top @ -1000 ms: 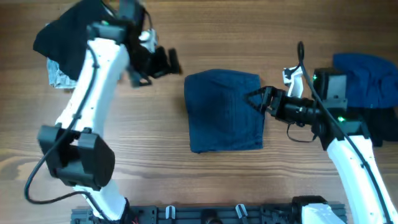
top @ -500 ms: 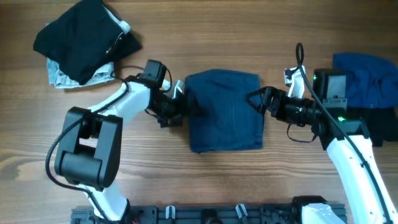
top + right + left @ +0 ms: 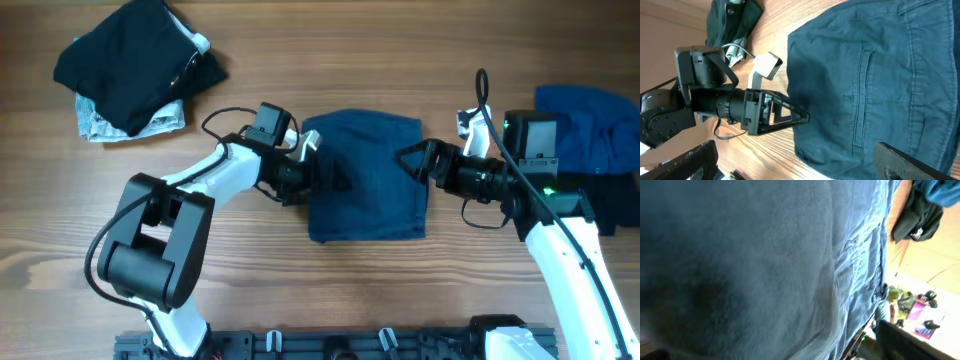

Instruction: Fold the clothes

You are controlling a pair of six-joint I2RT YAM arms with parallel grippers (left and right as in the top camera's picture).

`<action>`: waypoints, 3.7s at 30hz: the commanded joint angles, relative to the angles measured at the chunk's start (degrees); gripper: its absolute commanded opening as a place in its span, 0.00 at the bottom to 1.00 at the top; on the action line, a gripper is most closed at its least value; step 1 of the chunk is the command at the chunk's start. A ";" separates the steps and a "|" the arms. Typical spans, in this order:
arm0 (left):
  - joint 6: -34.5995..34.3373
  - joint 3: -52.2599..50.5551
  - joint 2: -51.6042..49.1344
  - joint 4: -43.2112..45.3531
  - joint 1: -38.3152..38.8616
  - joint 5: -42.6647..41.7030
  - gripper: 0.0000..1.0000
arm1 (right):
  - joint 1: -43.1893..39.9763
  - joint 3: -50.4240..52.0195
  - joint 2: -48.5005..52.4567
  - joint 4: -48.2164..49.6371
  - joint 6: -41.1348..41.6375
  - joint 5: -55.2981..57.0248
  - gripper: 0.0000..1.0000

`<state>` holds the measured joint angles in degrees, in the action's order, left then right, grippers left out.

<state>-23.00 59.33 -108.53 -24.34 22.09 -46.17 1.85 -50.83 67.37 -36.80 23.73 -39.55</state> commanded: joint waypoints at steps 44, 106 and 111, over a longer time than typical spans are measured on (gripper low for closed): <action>30.27 37.13 -0.28 11.43 -18.75 26.95 0.04 | 0.17 -0.17 0.02 -5.84 5.16 -0.96 0.99; -16.59 58.01 -17.05 4.09 -30.64 50.77 0.04 | 0.17 -0.17 0.02 -7.65 3.26 -0.96 0.99; -31.41 58.01 -17.05 2.34 -31.61 42.29 0.04 | 0.17 -0.17 0.02 -8.04 2.47 -1.14 0.99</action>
<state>-44.91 116.11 -125.60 -20.69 -9.04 3.27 1.85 -50.83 67.40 -44.80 28.01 -39.83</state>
